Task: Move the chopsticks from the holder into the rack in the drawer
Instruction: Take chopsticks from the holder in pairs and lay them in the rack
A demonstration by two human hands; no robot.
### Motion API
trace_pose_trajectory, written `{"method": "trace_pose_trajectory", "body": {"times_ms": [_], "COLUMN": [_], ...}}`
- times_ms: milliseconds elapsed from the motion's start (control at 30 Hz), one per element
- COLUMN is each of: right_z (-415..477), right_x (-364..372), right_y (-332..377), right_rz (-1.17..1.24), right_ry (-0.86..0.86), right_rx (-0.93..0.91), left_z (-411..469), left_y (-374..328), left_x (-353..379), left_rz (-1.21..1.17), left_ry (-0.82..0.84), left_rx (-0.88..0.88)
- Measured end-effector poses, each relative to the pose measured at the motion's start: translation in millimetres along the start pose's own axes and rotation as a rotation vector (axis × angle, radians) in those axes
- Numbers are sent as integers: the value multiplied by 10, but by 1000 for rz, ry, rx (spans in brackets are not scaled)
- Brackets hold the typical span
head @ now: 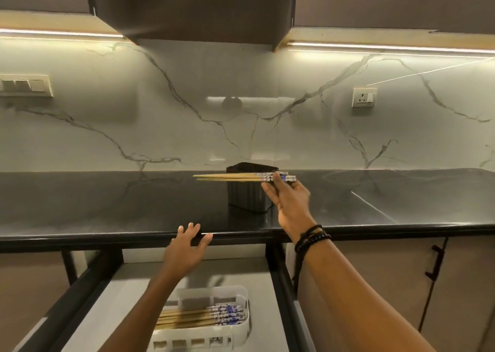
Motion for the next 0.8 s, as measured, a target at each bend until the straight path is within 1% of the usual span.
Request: {"method": "trace_pose_trajectory", "body": {"times_ms": [67, 167, 233, 333, 367, 433, 600, 700, 800], "right_z": [-78, -157, -190, -235, -247, -278, -352, -382, -406], "right_x": [-55, -125, -171, -170, -164, -150, -209, -190, -155], "right_y": [-175, -403, -524, -672, -711, -780, -962, -989, -962], "right_rz": [14, 36, 54, 35, 25, 15, -30, -68, -66], "right_ry": [-5, -16, -7, 21, 41, 93, 151, 207, 293], "right_rx": [48, 114, 144, 175, 179, 194, 251, 258, 279], "left_z": [-123, -166, -178, -213, -225, -228, -270, -301, -318], "left_y": [-8, -89, -159, -236, -251, -276, -226, -188, -159], "left_x": [-23, -106, -144, -101, -83, -89, -92, -107, -137], "left_rz": [-134, -301, -556, -1034, -1163, -1347, -1575, -1648, -1666], "left_ry": [-141, -189, -155, -67, -66, -120, -299, -342, -370], "left_rx": [0, 42, 19, -99, -131, -187, -313, -357, -393]}}
Point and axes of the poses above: each hand's wrist, its own z-axis towards the middle knuckle, its own x-axis out of the palm, y = z × x, the point moved 5 cm from there along z, towards the middle knuckle, and after that the axes turned 6 degrees about x, right-handed, at the moved point
